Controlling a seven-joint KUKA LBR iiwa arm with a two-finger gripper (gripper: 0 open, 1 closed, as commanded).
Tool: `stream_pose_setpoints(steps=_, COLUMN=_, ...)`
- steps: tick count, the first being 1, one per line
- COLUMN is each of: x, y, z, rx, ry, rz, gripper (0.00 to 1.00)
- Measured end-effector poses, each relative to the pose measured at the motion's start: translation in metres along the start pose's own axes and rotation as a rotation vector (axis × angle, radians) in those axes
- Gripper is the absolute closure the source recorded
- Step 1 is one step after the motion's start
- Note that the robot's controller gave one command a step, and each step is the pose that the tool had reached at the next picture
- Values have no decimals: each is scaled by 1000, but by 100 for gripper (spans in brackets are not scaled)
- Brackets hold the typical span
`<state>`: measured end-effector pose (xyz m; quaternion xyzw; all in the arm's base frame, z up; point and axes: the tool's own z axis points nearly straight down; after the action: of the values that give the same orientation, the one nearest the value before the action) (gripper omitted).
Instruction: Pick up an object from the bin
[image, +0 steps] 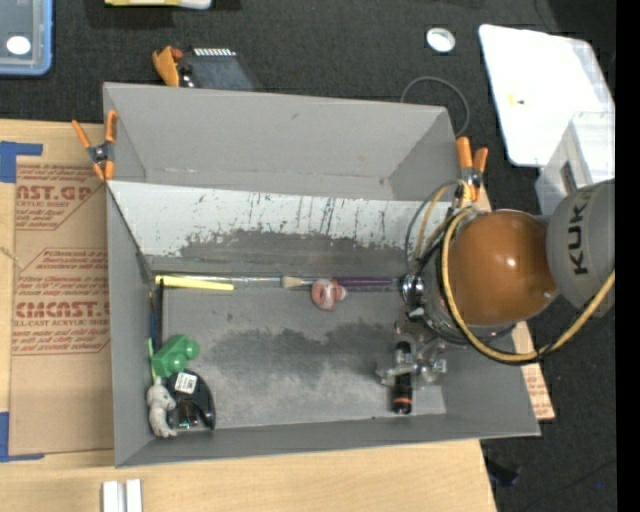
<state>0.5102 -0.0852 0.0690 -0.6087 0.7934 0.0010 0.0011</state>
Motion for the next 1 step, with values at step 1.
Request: stream_pose_setpoints(steps=1, x=0, y=0, z=0, rx=0, ry=0, rz=0, gripper=100)
